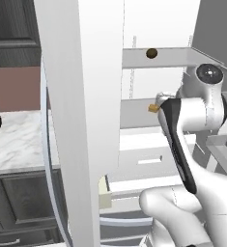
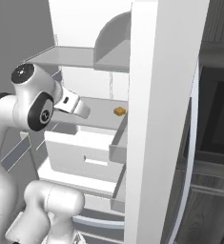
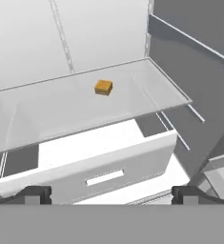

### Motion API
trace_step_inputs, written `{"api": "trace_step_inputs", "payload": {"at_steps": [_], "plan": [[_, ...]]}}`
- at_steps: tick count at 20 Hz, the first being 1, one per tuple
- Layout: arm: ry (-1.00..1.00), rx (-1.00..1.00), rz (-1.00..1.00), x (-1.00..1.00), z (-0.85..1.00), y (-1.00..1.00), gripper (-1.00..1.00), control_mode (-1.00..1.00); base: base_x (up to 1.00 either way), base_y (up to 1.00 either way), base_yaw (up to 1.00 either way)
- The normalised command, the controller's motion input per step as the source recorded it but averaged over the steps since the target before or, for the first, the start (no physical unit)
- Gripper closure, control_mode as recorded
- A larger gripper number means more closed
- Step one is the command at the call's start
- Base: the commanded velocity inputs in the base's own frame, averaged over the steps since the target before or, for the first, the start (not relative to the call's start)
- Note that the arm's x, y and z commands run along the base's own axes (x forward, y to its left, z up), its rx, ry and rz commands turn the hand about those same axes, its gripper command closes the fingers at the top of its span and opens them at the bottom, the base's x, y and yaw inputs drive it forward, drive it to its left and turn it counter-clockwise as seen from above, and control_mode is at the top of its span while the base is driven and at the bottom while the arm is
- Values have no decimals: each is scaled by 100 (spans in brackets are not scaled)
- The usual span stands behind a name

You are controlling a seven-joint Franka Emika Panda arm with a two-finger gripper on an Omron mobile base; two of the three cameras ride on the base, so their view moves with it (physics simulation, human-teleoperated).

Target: Pick up the banana and kiwi from the fridge and place one fruit on each plate on the dining counter.

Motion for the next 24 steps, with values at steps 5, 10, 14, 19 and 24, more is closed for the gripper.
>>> {"api": "trace_step_inputs", "payload": {"at_steps": [5,10,14,19,24], "plan": [[-3,-1,0,45,75,0,-100,-100,0,0,0],[0,0,-2,30,77,0,-100,-100,0,0,0],[0,1,-5,47,36,0,-100,-100,0,0,0],[0,0,-1,67,0,0,-100,-100,0,0,0],[0,0,0,66,2,0,-100,-100,0,0,0]]}}
